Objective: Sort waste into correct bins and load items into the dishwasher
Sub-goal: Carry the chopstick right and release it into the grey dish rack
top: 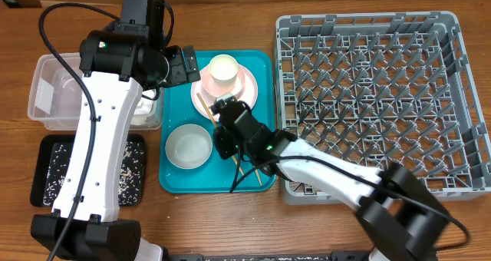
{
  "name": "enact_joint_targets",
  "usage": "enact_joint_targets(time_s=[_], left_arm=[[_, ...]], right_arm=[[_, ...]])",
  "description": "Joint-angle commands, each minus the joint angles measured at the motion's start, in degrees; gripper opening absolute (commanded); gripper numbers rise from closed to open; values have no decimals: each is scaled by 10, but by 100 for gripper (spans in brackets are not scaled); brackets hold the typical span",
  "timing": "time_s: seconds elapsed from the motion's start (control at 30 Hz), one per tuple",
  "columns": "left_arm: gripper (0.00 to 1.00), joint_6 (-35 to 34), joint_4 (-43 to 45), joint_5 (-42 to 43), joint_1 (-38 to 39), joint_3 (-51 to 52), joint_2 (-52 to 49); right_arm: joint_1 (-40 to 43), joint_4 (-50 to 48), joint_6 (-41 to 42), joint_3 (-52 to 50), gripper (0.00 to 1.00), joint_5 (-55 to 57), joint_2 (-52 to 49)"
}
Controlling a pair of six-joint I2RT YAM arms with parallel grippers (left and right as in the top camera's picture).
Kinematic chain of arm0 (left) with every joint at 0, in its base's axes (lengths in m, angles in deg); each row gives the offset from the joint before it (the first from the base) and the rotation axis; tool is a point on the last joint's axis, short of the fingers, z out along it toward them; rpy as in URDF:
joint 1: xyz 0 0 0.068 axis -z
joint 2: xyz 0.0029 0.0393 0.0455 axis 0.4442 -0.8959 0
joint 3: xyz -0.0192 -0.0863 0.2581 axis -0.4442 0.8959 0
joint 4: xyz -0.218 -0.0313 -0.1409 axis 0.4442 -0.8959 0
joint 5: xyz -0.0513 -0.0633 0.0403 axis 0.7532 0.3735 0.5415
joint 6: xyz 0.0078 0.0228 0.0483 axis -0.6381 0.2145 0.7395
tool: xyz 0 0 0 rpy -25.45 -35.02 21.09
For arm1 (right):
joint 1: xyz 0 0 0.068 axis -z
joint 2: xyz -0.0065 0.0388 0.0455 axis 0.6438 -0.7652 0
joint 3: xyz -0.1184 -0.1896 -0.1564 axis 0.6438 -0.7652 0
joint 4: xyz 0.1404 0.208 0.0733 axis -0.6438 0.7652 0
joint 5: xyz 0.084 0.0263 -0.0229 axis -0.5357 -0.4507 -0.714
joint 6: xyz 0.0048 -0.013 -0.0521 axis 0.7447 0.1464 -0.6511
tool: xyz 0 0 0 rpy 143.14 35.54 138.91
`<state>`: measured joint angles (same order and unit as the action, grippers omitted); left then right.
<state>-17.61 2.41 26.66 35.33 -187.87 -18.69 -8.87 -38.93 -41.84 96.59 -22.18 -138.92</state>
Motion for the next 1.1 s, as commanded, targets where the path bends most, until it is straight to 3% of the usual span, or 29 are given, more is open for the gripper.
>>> enact_joint_targets(time_s=[0.0,0.27,0.7,1.07], left_arm=[[100,2,2,1,1,-5,2],[100,2,2,1,1,-5,2],[100,2,2,1,1,-5,2],[100,2,2,1,1,-5,2]], right_arm=[[13,-1,0,4,4,2,74],[82,93,-40,4,4,65,149],[255,194,-49,4,4,96,138],[281,214,-78,4,4,96,120]])
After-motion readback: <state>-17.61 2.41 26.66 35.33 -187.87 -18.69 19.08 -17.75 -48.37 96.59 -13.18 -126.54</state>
